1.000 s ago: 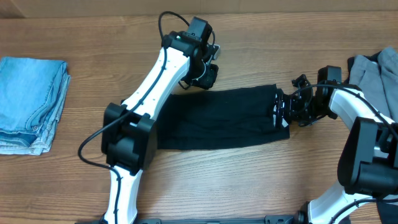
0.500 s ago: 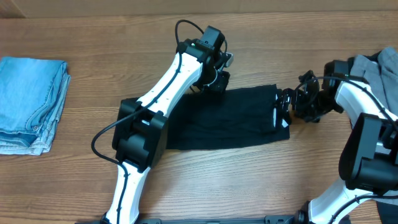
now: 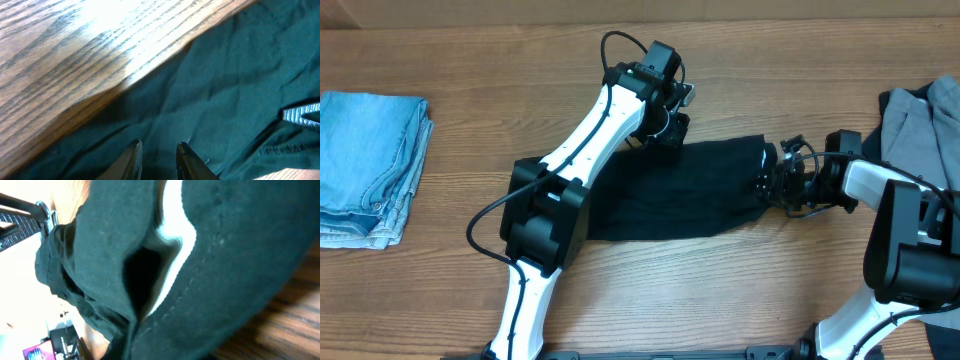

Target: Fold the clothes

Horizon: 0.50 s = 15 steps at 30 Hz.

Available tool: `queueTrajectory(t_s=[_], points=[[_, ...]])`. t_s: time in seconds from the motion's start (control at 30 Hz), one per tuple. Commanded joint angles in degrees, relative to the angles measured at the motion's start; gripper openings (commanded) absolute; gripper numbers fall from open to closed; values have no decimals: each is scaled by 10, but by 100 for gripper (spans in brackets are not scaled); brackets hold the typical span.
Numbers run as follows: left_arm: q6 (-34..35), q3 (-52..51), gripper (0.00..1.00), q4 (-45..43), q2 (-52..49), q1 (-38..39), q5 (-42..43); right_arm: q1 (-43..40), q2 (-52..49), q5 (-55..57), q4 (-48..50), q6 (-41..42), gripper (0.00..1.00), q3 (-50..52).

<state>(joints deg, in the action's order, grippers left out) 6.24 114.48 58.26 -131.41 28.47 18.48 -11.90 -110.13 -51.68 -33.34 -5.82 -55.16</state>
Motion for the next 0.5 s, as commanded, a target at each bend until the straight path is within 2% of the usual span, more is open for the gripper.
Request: queueTrajectory(t_s=[0.0, 0.07, 0.13, 0.27, 0.33, 0.37, 0.43, 0.47], points=[[1, 19, 24, 14, 0, -9, -16, 2, -3, -4, 44, -2, 4, 1], [3, 48, 17, 49, 9, -22, -41, 0, -2, 32, 79, -2, 4, -1], [35, 88, 17, 102, 13, -40, -75, -11, -2, 92, 94, 32, 4, -7], [55, 113, 12, 185, 14, -79, -57, -49, -2, 188, 108, 33, 4, -14], [54, 113, 13, 204, 13, -78, -58, -62, -2, 201, 110, 33, 4, -22], [70, 111, 13, 215, 13, -78, -79, -62, -2, 202, 110, 33, 4, -24], [141, 111, 12, 259, 13, -80, -182, -62, -2, 224, 109, 33, 4, -27], [147, 111, 12, 271, 13, -83, -201, -62, -2, 229, 109, 33, 4, -27]])
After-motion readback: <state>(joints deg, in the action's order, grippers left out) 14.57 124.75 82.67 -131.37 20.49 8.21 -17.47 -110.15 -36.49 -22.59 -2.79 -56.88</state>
